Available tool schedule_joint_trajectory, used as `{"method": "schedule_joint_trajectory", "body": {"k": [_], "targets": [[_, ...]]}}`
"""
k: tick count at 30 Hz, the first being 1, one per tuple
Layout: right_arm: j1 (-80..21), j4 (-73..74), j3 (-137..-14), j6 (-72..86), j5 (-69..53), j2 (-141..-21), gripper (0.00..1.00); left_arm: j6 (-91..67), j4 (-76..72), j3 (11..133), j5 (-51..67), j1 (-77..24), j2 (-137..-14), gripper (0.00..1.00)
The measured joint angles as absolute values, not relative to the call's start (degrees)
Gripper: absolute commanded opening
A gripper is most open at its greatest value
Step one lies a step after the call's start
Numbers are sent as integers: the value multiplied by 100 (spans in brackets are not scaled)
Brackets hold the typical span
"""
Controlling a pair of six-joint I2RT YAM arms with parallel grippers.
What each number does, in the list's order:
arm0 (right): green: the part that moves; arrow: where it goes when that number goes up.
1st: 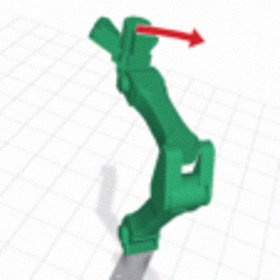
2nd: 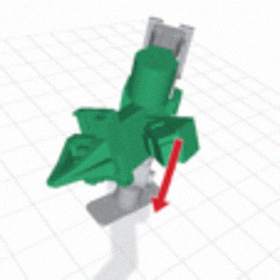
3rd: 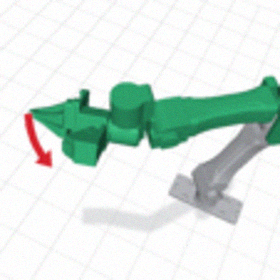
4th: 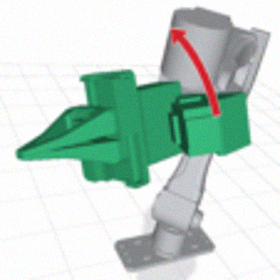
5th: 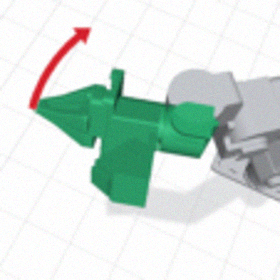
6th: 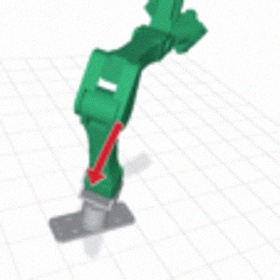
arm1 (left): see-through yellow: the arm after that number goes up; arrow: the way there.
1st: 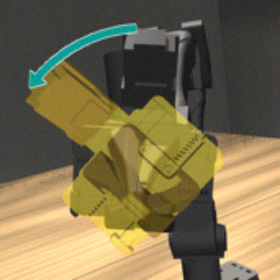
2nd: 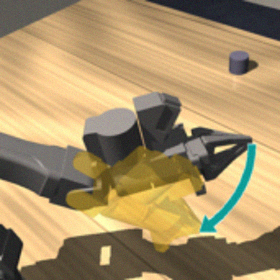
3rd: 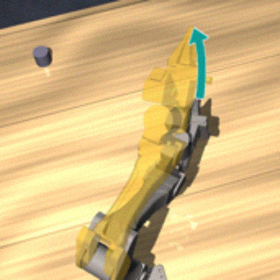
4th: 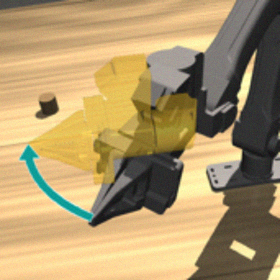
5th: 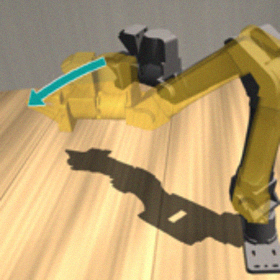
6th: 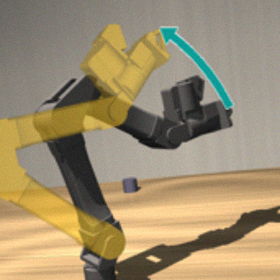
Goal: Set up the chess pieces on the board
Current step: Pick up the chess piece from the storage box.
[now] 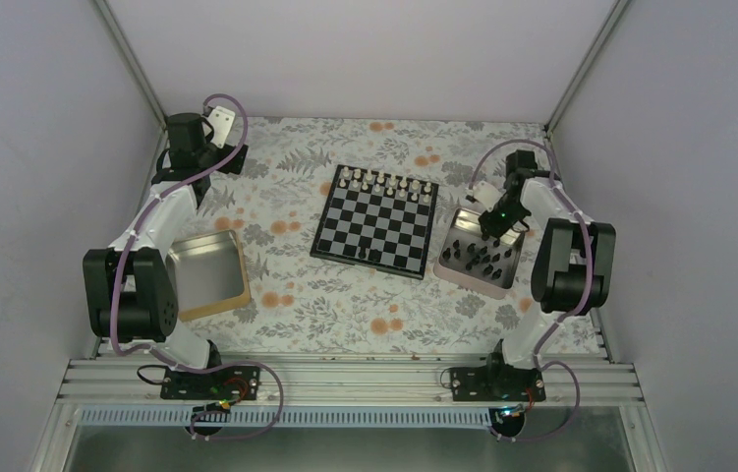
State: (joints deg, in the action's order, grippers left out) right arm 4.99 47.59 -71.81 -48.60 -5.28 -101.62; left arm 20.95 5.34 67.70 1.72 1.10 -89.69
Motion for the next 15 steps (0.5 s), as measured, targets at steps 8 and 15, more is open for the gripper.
{"method": "schedule_joint_trajectory", "body": {"k": [8,15], "targets": [[569,4539,-7074,-4869,-528,-10328,31,2095,537,6770,169,110,-8969,100],[576,4480,-7054,-4917,-532,-10396,19,2095,537,6770,172,110,-8969,100]]}}
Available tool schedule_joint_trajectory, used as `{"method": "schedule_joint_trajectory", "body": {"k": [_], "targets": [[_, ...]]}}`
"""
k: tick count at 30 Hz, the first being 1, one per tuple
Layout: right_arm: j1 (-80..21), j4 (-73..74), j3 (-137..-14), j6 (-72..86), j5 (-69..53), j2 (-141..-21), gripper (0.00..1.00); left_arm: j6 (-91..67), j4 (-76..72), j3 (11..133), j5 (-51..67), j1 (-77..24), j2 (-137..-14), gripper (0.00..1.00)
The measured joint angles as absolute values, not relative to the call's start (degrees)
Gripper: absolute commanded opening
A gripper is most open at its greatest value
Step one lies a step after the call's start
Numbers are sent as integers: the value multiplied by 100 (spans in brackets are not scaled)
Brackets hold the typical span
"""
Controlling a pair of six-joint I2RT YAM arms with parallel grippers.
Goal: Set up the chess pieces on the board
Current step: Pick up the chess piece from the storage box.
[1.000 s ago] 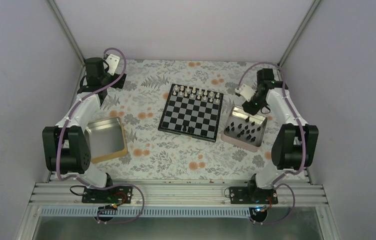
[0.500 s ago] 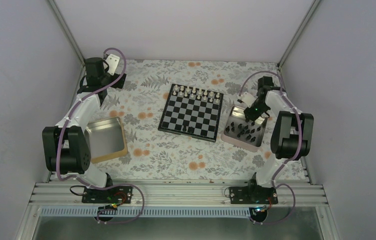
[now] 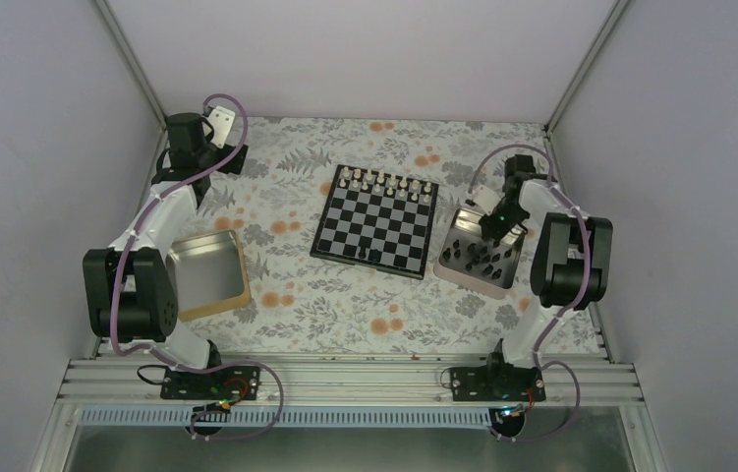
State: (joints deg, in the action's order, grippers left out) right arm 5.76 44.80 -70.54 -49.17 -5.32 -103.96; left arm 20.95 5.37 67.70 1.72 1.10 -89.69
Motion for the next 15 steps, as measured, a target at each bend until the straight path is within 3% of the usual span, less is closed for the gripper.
{"method": "schedule_joint_trajectory", "body": {"k": [9,15], "targets": [[576,4517,-7061,-4954,-528,-10453,6,2095,545,6770,174,110,-8969,100],[565,4904,-7266,-4954,-526,-10396,4,2095,545,6770,176,110,-8969,100]]}}
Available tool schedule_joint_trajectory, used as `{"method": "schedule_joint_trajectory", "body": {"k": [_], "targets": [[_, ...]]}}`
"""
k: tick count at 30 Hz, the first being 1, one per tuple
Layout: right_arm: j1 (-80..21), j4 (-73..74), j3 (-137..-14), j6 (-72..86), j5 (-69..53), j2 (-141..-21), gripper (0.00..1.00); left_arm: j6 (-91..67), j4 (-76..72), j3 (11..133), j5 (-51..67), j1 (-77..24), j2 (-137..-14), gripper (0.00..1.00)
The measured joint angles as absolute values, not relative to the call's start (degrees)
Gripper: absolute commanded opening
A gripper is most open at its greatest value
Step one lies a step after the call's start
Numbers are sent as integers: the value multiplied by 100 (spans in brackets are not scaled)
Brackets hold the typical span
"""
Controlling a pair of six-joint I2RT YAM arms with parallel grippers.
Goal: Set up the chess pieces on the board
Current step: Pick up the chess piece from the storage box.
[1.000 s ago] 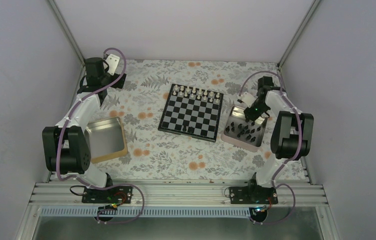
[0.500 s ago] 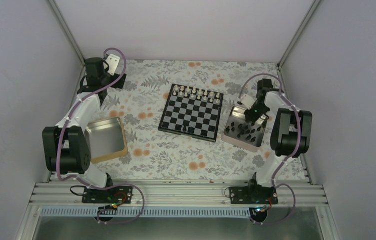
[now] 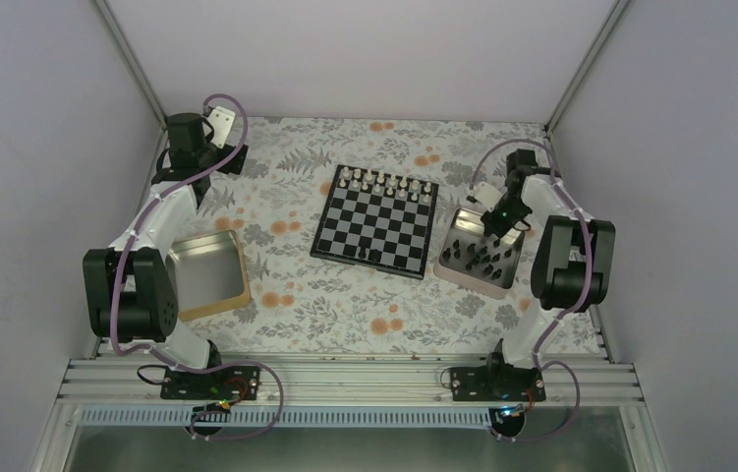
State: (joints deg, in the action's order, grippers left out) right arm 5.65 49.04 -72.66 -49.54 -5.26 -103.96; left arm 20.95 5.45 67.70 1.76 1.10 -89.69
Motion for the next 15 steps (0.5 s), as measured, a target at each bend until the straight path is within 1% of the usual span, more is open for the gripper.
{"method": "schedule_joint_trajectory", "body": {"k": [7,11,15], "targets": [[222,5461,-7935,-4947,-530,-9977,4,2095,545,6770,176,110,-8969,100],[-390,5704,-8383,-4917,-539,-9896,4,2095,545,6770,174,110,-8969,100],[-1262,5916,-8820,-4825,-587,-9942,5,2095,545,6770,174,110,-8958,100]]}}
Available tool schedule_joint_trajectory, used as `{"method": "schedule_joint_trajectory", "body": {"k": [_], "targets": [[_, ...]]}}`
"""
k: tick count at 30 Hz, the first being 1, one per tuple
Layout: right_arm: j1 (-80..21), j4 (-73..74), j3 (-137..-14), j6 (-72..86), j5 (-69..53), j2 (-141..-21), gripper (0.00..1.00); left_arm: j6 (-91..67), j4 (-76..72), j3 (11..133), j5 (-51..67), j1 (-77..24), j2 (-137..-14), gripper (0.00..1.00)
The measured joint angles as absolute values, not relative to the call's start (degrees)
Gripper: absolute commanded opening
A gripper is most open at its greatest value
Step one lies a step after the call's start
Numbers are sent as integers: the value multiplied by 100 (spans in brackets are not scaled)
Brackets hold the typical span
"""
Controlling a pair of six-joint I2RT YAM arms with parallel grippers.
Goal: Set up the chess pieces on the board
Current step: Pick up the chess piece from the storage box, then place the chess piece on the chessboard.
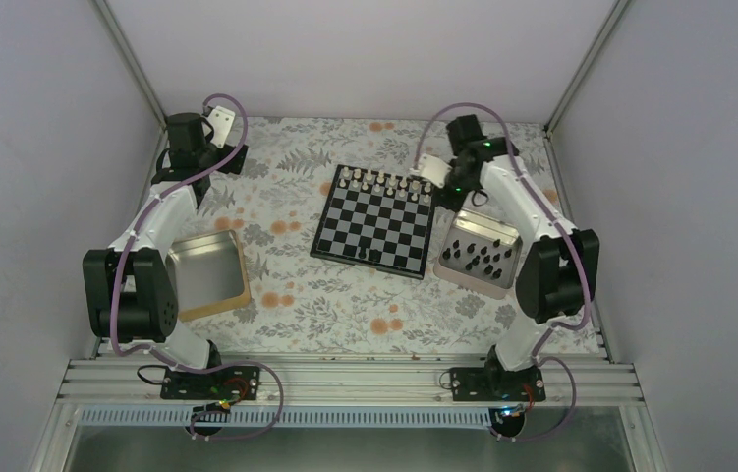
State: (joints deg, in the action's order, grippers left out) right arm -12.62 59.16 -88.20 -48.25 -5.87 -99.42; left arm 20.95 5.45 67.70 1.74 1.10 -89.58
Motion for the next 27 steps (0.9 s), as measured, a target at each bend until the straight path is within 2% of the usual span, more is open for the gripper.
{"method": "schedule_joint_trajectory", "body": {"k": [5,10,17,27], "targets": [[-2025,5994,-9085,-4746,-744,-10160,5,2095,548,6770,174,110,-8956,100],[-2486,5857,-8680,-4619,-884,-10361,5,2095,550,6770,174,110,-8943,100],[-3013,5583,-8066,-4392,-1142,-10418,5,2093,548,6770,174,110,-8921,100],[-3411,5334,-7898,-4270,-1323,-10615,5,2095,548,6770,174,110,-8919,100]]}}
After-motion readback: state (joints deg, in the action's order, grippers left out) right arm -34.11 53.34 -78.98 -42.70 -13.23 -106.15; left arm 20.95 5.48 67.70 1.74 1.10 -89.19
